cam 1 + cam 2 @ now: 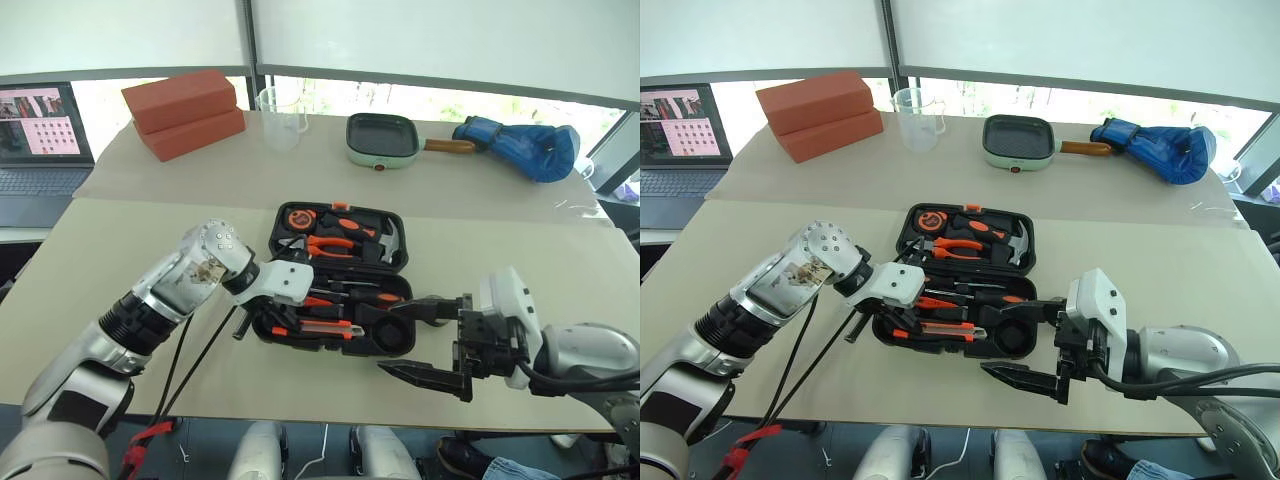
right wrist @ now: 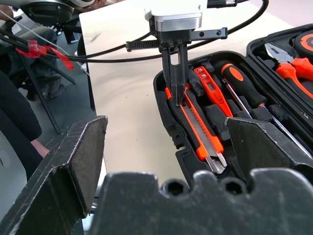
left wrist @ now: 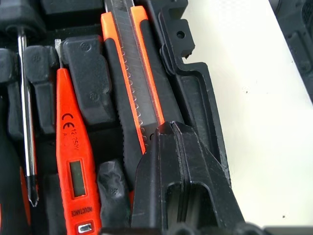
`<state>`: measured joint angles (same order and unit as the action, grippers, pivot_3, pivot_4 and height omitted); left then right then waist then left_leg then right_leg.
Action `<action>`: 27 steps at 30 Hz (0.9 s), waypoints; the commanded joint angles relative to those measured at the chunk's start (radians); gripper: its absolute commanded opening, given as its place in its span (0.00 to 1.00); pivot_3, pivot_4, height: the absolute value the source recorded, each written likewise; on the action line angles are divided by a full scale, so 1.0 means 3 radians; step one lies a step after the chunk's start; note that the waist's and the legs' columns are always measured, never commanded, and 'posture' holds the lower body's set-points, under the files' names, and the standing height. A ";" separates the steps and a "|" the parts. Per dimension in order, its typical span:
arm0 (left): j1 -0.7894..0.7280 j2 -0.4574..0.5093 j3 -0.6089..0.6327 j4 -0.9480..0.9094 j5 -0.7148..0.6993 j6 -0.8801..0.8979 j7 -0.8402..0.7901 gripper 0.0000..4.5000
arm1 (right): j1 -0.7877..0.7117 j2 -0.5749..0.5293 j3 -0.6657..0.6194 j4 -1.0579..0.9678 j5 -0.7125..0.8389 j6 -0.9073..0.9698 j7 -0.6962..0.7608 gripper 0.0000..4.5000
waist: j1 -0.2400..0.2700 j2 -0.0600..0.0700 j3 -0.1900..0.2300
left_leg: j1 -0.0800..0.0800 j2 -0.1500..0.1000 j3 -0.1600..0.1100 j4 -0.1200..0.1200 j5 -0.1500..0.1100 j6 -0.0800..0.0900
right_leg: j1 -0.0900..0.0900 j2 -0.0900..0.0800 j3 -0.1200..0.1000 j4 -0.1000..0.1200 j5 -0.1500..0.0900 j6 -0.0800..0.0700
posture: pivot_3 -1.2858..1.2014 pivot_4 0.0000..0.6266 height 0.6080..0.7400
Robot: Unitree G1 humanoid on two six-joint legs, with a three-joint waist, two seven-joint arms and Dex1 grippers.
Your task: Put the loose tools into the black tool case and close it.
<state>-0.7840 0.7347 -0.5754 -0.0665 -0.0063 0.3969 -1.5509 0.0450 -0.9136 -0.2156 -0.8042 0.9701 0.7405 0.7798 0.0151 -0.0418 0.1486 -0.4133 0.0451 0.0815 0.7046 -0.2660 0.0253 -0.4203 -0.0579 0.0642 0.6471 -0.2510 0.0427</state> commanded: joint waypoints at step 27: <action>0.1018 0.1086 0.2109 -0.0463 -0.1731 0.0998 -0.0085 1.00 | 0.1835 -0.0213 -0.2358 0.1371 -0.0757 -0.0370 0.1428 1.00 | -0.0017 0.0008 -0.0004 | 0.0027 0.0002 0.0008 -0.0010 -0.0002 0.0002 | 0.0018 -0.0001 0.0008 -0.0004 -0.0003 0.0002 | 0.52 0.24 1.00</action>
<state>-0.4862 1.0502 0.0291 -0.1829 -0.5138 0.7329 -1.5825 0.5983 -0.9527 -0.8835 -0.4036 0.7634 0.6730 1.1466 0.0101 -0.0395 0.1473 -0.4043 0.0457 0.0842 0.7016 -0.2665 0.0260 -0.4137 -0.0582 0.0668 0.6456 -0.2521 0.0434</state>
